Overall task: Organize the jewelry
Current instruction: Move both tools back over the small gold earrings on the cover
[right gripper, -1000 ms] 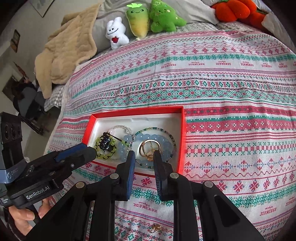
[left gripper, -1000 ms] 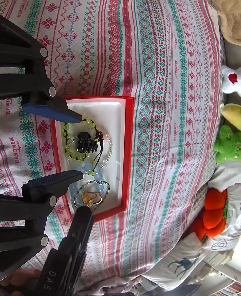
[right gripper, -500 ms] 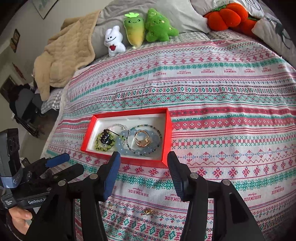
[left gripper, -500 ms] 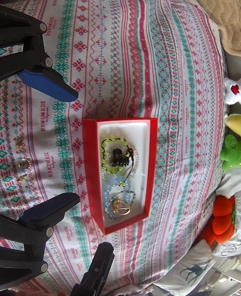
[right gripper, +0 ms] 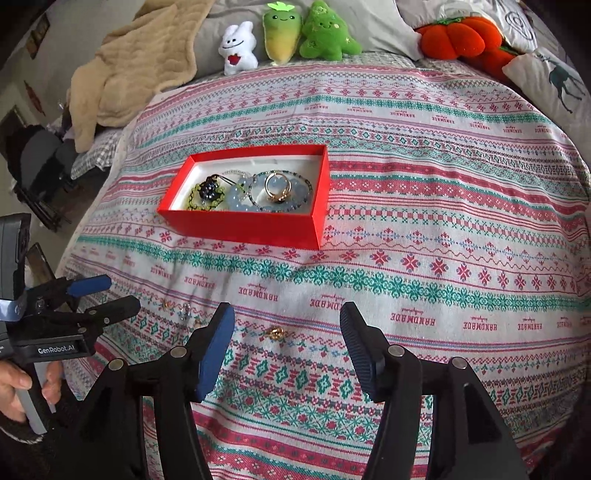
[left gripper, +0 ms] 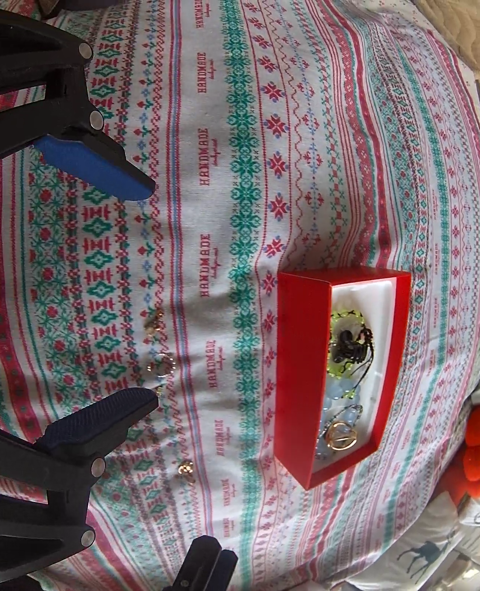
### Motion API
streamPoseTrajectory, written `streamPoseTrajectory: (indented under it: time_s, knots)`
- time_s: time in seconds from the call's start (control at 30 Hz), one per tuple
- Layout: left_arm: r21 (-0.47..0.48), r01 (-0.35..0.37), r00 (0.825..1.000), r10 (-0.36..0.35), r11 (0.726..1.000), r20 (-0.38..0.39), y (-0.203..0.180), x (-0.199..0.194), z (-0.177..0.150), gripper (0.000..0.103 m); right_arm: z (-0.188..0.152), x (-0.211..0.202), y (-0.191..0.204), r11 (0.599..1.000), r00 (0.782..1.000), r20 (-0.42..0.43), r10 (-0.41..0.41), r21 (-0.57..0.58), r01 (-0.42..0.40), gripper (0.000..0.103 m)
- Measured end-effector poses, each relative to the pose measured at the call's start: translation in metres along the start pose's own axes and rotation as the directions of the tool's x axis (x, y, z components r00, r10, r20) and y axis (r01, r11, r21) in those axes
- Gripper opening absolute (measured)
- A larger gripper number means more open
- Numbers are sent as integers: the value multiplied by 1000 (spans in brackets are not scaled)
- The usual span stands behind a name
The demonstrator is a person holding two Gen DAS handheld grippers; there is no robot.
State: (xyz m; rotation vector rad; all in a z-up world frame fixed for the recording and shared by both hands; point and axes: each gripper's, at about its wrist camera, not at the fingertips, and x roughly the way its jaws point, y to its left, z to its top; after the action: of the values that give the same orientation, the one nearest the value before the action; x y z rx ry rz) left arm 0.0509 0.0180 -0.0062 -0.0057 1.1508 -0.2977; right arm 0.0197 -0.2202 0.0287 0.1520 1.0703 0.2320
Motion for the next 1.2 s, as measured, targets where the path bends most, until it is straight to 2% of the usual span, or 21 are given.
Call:
streamPoseTrajectory:
  time_s: [0.2, 0.47, 0.67, 0.9, 1.2]
  knots:
    - [33, 8, 1000, -7, 999, -23, 4, 5, -19, 86, -22, 7, 1, 999, 998, -45, -40, -39, 38, 62]
    - [114, -16, 999, 21, 993, -48, 1, 18, -37, 86, -39, 17, -3, 994, 993, -80, -90, -76, 84, 62]
    - [178, -78, 996, 85, 981, -35, -6, 30, -46, 87, -51, 35, 2, 990, 986, -128, -110, -106, 97, 62]
    - [161, -69, 997, 74, 985, -24, -4, 32, -41, 87, -51, 48, 11, 977, 981, -119, -155, -164, 134, 62]
    - [147, -55, 998, 59, 988, -24, -3, 32, -37, 86, -40, 64, 24, 963, 985, -79, -156, -234, 134, 62]
